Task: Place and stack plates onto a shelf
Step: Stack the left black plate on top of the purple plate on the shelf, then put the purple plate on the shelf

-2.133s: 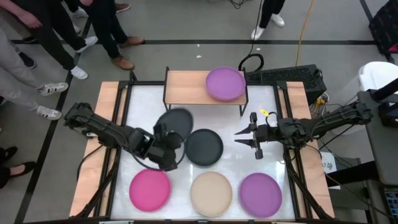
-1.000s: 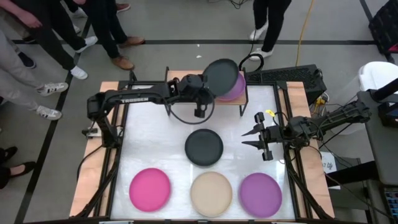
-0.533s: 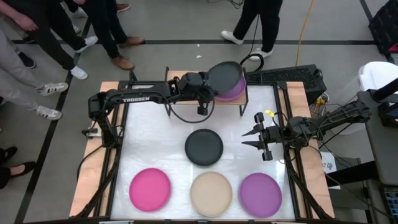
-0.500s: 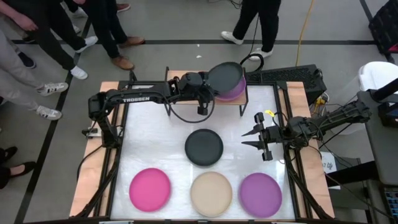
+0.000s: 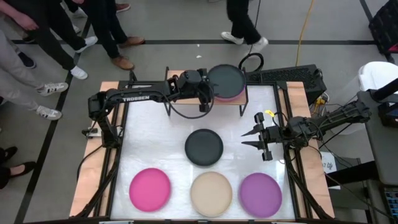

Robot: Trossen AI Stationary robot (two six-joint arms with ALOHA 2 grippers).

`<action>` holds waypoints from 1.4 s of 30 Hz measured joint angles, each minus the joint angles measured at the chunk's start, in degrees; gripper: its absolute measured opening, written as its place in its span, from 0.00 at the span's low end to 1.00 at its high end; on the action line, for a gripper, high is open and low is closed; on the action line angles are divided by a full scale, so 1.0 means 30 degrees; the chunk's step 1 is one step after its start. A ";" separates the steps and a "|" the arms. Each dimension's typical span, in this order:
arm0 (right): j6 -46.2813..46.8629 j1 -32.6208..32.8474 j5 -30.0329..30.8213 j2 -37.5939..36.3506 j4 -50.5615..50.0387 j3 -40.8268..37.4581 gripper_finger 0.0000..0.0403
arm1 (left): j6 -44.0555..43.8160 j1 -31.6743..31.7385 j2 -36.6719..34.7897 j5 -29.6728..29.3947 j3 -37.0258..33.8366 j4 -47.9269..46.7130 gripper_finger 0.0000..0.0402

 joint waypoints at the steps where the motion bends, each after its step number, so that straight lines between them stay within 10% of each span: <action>1: 0.0000 0.0000 0.0000 0.0000 -0.0030 0.0000 0.25 | -0.0139 0.0000 0.0000 -0.0001 0.0000 0.0003 0.46; 9: 0.0052 -0.0007 0.0003 0.0005 -0.1049 0.0000 0.25 | -0.2667 -0.0738 -0.1482 -0.1196 -0.0013 -0.0223 0.57; 20: 0.1573 0.0000 0.0974 -0.0002 -0.3017 0.0000 0.25 | -0.7427 -0.4531 -0.7819 -0.3228 -0.0653 -0.5420 0.37; 35: 0.2441 0.0000 0.2352 0.0967 -0.6780 0.2106 0.25 | -1.1317 -1.0571 -1.6265 -0.7055 -1.6186 0.6309 0.29; 42: 0.4734 0.0006 -0.1857 0.3874 -1.3617 0.4964 0.25 | -1.1991 -1.1298 -1.6779 -0.7703 -2.0407 1.1794 0.29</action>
